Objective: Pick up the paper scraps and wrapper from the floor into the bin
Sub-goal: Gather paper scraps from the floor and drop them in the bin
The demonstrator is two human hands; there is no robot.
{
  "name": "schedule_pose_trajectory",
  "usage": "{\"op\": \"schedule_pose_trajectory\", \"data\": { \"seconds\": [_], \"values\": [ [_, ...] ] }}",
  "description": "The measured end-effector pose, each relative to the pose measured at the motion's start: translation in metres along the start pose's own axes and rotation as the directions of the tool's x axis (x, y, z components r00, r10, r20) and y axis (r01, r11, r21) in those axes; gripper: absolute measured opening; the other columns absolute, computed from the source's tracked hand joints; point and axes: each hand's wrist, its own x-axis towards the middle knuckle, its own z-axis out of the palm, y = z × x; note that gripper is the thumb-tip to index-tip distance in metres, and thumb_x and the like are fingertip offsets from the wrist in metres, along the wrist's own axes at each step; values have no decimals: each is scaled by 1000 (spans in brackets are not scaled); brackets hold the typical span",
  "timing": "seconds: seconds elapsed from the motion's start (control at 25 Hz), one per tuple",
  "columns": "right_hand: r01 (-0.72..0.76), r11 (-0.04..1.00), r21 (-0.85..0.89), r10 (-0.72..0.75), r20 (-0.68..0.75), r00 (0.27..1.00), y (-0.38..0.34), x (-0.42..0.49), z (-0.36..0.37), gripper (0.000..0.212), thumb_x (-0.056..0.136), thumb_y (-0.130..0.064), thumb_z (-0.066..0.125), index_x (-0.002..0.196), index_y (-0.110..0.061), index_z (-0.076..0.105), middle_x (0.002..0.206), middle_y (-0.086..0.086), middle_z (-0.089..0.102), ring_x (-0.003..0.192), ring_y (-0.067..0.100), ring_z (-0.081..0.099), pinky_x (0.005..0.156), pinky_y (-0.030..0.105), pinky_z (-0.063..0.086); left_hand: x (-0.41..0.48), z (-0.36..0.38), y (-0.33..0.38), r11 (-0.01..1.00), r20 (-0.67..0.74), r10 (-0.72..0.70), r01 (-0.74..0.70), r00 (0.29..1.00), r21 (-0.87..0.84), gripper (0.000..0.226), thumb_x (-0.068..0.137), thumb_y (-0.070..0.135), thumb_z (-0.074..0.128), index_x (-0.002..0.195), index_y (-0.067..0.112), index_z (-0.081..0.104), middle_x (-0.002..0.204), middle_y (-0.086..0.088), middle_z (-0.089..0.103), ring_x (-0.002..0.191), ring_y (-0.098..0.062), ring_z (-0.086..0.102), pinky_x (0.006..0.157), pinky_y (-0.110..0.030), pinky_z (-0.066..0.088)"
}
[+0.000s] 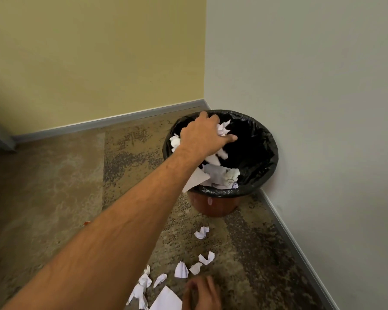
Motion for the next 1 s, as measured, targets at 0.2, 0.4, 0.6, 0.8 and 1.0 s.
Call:
{"op": "schedule_pose_trajectory", "data": {
  "seconds": [0.2,0.4,0.6,0.8,1.0],
  "values": [
    [-103,987,125,104,-6,995,-23,9,-19,6,64,-35,61,69,-34,59,79,-3,60,68,29,66,68,24,33,-11,-27,-8,972,86,55,-34,995,-234,107,85,93,54,168,26,39,170,-8,47,156,-30,45,128,-56,38],
    [-258,953,-161,266,26,964,-4,11,-11,88,78,-82,51,143,-24,63,163,24,48,151,51,45,123,67,25,-79,-47,-66,924,-354,-121,-26,928,-382,70,106,73,41,158,28,53,163,0,56,152,-18,48,127,-50,35],
    [-402,888,-225,441,162,883,-10,-4,10,110,84,-91,46,169,-23,28,178,29,8,167,47,5,130,71,9,-260,48,-199,750,-355,-651,495,671,-439,70,109,71,29,158,25,49,172,-3,43,163,-25,29,133,-65,15],
    [-451,879,-152,447,-60,892,-23,-52,24,77,101,-57,55,156,-3,45,171,39,24,159,57,24,121,78,22,-448,159,-207,214,71,-964,910,254,-356,92,106,69,18,157,-1,48,174,-24,36,163,-49,25,127,-77,5],
    [-322,946,-44,324,39,945,-30,-87,54,85,105,-67,31,163,-5,38,177,30,20,167,46,16,132,67,19,-484,221,-165,210,52,-968,904,246,-372,99,106,74,10,163,-1,39,175,-28,30,166,-48,20,131,-71,10]
  ]
}}
